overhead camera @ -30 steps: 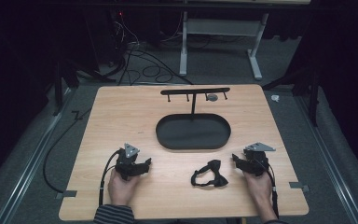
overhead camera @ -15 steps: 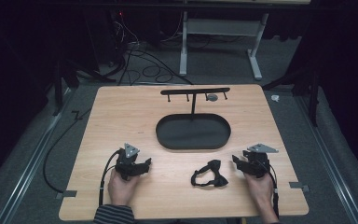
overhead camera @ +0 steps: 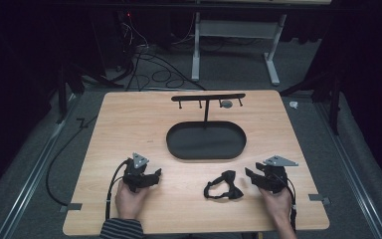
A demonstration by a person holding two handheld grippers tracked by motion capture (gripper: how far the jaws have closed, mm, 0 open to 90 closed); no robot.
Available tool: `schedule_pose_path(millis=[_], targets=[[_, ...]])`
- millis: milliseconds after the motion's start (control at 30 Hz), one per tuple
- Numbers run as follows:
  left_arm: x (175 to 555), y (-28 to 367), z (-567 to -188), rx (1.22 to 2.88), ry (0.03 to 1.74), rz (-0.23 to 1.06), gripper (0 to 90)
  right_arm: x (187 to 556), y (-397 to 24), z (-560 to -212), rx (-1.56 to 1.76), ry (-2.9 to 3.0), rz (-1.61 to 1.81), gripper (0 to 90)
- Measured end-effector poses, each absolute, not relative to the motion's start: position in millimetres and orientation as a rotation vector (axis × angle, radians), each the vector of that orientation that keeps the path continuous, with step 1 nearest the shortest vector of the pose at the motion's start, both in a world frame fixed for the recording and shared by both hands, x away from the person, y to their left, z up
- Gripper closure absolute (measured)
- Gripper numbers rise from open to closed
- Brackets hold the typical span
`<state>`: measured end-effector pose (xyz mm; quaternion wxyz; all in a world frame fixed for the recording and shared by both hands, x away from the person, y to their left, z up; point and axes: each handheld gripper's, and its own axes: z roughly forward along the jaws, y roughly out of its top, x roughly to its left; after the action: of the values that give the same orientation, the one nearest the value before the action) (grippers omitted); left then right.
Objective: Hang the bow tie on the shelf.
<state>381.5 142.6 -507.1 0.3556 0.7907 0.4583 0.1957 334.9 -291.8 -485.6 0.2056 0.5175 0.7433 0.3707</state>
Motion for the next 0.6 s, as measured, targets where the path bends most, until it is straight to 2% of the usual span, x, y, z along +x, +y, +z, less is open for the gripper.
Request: schedule_pose_path(millis=[600], targets=[[381.5, 142.6, -507.1, 2.043, 1.184, 0.506, 27.6, 322.2, -263.4, -472.4, 1.325, 2.157, 1.135, 49.9]])
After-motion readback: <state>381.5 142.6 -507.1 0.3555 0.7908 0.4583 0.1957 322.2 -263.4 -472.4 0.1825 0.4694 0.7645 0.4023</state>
